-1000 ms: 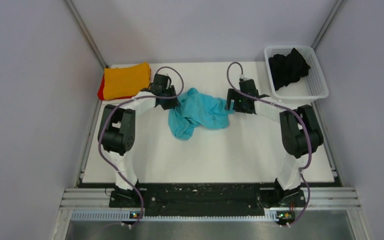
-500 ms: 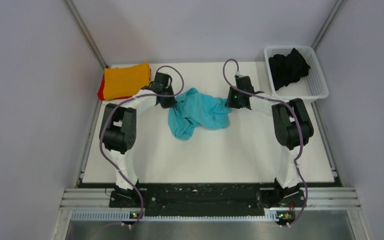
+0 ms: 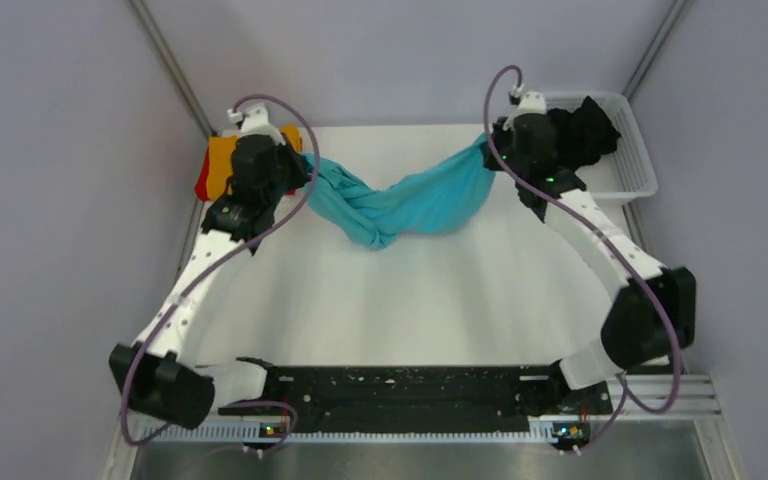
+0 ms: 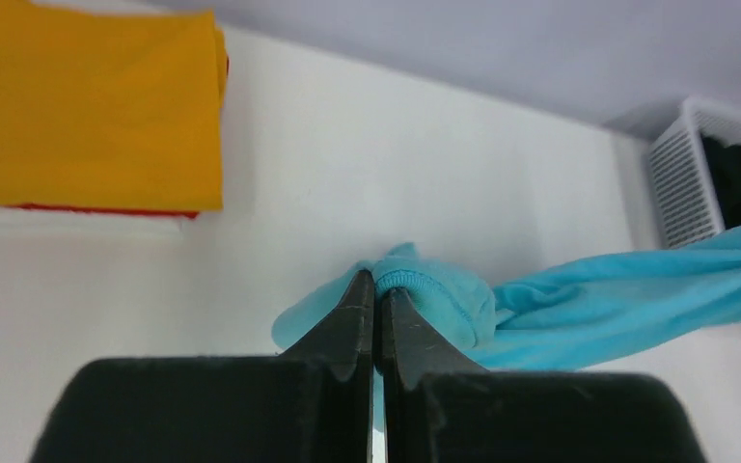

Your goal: Fold and stack the t-shirts

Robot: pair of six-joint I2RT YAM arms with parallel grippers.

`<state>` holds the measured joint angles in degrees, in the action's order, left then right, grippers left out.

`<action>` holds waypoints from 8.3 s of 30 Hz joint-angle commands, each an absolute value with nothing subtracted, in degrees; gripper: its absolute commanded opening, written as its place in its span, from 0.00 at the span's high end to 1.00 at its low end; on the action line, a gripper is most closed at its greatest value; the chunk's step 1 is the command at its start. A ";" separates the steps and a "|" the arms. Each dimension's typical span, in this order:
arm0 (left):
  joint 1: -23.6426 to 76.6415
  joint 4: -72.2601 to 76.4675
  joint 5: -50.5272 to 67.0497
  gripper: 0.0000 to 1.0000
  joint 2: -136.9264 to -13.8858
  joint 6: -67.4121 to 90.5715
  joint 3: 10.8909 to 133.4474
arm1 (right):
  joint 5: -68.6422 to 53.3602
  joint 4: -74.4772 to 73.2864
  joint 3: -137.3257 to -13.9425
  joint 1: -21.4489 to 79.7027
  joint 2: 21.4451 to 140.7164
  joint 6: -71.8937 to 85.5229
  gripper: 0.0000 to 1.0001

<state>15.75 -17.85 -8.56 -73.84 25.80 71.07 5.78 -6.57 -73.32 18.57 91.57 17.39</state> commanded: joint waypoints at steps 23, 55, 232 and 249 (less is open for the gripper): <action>15.69 -5.45 -5.65 1.00 -41.24 17.32 74.89 | 7.63 -7.96 -76.50 18.18 43.20 2.16 1.00; 2.42 -33.62 -5.96 0.01 -96.36 35.51 86.04 | 16.55 -2.64 -62.90 12.57 81.74 23.57 0.01; 14.78 -5.41 -18.24 1.00 -80.34 14.28 74.85 | 33.35 -15.97 -53.43 17.00 55.13 27.38 1.00; 13.89 -19.75 -17.71 1.00 -117.31 23.95 96.53 | 22.40 2.04 -52.86 9.47 86.25 25.63 1.00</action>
